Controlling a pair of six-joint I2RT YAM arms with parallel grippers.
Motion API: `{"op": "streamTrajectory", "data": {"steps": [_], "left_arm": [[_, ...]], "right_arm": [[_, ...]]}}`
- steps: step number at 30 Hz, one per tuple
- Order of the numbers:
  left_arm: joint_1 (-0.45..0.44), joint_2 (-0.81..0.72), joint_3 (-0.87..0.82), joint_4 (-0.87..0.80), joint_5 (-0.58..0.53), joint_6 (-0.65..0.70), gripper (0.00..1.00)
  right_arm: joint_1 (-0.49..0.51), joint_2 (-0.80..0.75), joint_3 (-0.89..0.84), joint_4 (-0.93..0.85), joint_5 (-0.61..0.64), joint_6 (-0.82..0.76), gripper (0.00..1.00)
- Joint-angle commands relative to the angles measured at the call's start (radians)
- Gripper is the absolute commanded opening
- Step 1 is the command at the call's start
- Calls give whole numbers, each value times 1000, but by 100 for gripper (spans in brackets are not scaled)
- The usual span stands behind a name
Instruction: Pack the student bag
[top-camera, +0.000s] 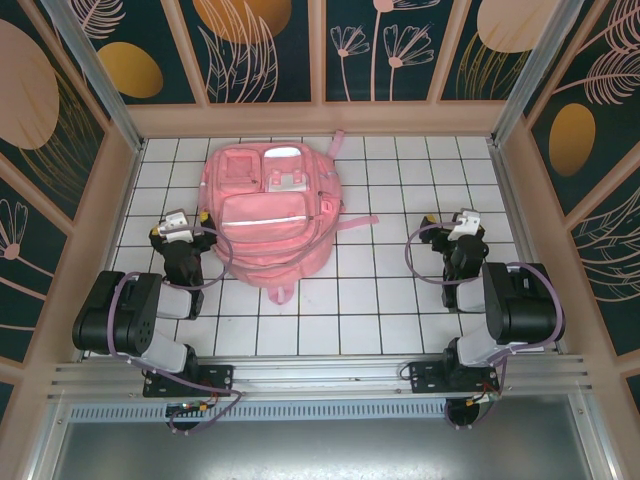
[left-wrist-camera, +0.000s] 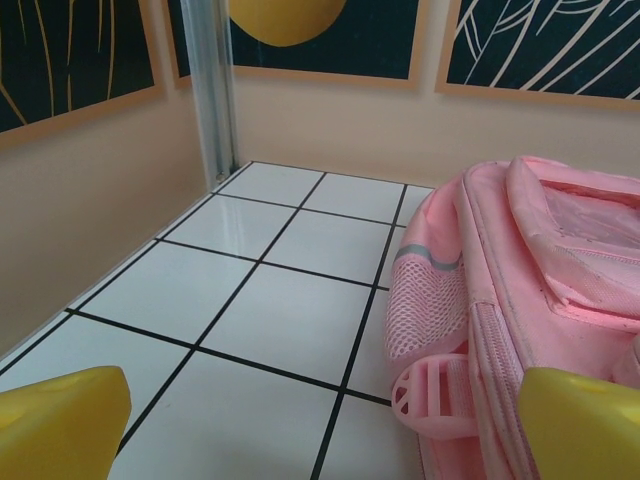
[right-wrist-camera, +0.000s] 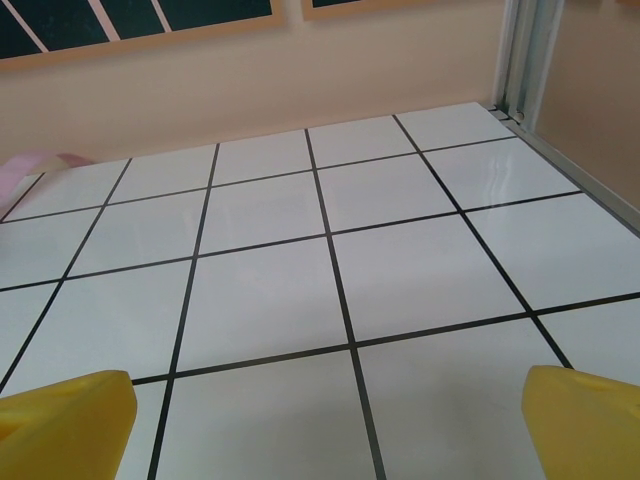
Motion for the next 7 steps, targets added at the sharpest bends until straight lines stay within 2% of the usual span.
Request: {"op": "streamTrajectory", "data": {"steps": [1,7], "left_arm": [[7,5,-4,52,13,13,99],[7,3,-7,54,15,14,99]], "right_arm": [[-9,9,11,46,-27,-6,99],[-11,9,11,46,-27,-6,99]]}}
